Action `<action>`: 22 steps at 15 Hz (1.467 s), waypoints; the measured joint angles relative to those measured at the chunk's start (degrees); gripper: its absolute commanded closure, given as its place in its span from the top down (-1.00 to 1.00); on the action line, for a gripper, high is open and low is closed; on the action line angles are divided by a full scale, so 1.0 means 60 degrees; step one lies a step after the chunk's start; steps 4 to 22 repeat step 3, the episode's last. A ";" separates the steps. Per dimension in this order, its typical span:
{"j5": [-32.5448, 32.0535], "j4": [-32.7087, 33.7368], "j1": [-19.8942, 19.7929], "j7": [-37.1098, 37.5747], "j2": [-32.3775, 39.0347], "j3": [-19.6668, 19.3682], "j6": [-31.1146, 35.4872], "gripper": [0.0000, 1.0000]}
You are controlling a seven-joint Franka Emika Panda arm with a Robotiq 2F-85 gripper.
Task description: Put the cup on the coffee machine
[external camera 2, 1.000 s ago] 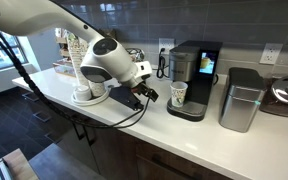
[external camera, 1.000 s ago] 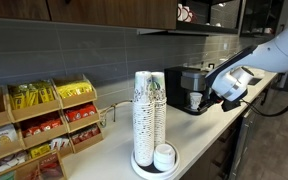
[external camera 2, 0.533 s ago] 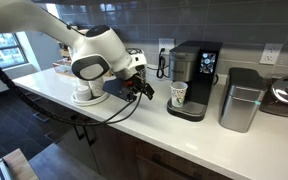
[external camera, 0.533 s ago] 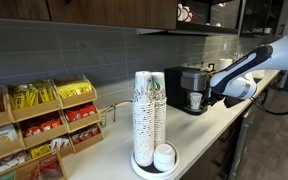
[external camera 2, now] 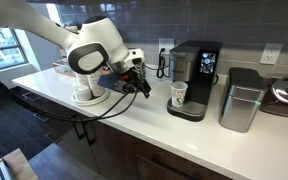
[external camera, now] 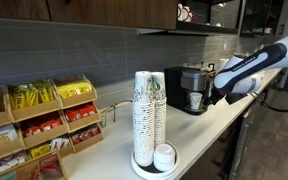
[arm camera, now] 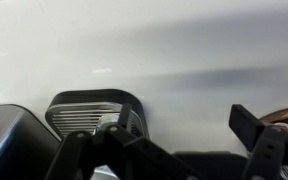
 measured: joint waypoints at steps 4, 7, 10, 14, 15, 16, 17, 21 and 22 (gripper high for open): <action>0.0004 0.0034 -0.0050 0.0005 -0.0004 0.0099 -0.0020 1.00; 0.0004 0.0034 -0.0050 0.0005 -0.0004 0.0099 -0.0020 1.00; 0.0004 0.0034 -0.0050 0.0005 -0.0004 0.0099 -0.0020 1.00; 0.0004 0.0034 -0.0050 0.0005 -0.0004 0.0099 -0.0020 1.00; 0.0004 0.0034 -0.0050 0.0005 -0.0004 0.0099 -0.0020 1.00; 0.0004 0.0034 -0.0050 0.0005 -0.0004 0.0099 -0.0020 1.00; 0.0004 0.0034 -0.0050 0.0005 -0.0004 0.0099 -0.0020 1.00; 0.0004 0.0034 -0.0050 0.0005 -0.0004 0.0099 -0.0020 1.00; 0.0004 0.0034 -0.0050 0.0005 -0.0004 0.0099 -0.0020 1.00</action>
